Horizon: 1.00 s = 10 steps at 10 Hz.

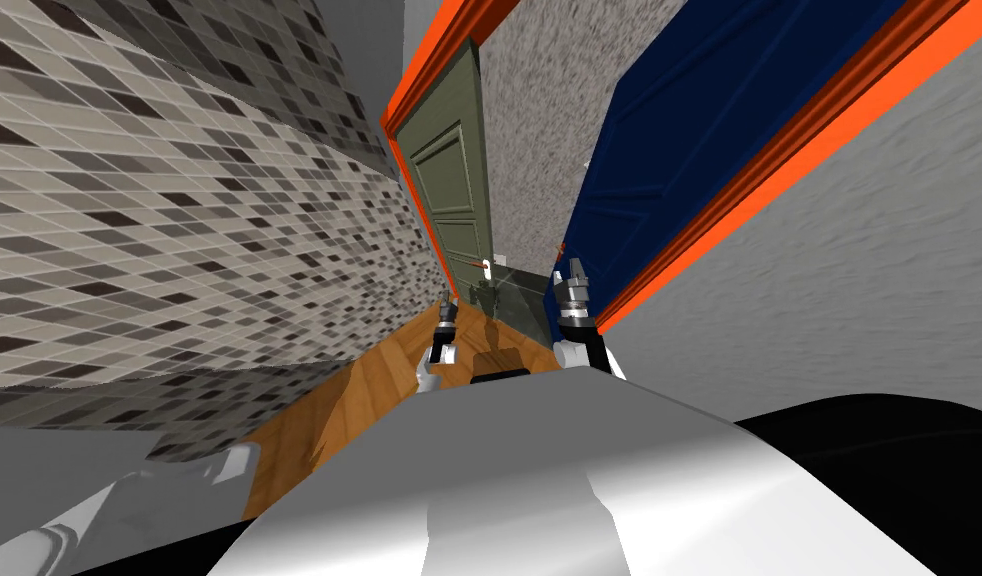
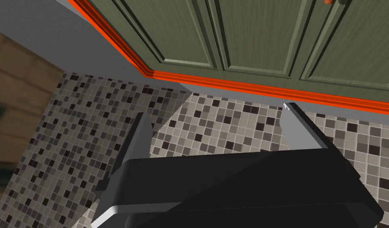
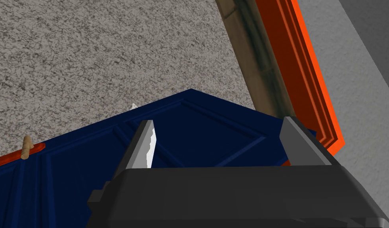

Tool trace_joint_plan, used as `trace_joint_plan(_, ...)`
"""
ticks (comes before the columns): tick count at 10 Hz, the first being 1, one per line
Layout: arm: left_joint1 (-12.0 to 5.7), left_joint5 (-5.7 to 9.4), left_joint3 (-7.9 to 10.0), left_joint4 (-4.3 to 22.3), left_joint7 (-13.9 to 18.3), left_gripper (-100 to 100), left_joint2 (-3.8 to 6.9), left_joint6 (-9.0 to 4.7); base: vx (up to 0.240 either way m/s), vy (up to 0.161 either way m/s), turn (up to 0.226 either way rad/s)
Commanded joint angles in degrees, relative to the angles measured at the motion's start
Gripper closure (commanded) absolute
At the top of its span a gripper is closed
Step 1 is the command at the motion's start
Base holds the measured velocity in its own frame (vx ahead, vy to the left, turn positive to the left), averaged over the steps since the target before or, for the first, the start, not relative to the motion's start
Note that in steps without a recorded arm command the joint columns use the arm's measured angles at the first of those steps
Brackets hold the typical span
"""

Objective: Push the door open

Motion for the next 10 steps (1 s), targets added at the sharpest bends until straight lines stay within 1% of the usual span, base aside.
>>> trace_joint_plan(1, -1.49, 0.00, -0.34, 2.0, 0.2, -100, 0.03, 0.28, 0.073, 0.075, -0.079)
trace_joint_plan(6, -5.38, -0.07, -1.55, 8.0, 0.5, -100, -0.04, 0.68, 0.076, 0.076, -0.083)
trace_joint_plan(7, -6.94, -0.09, -2.03, 10.3, 0.7, -100, -0.08, 0.84, 0.067, 0.103, -0.117)
trace_joint_plan(10, -9.23, -0.13, -2.74, 13.8, 0.9, -100, -0.22, 1.08, 0.107, 0.103, -0.091)
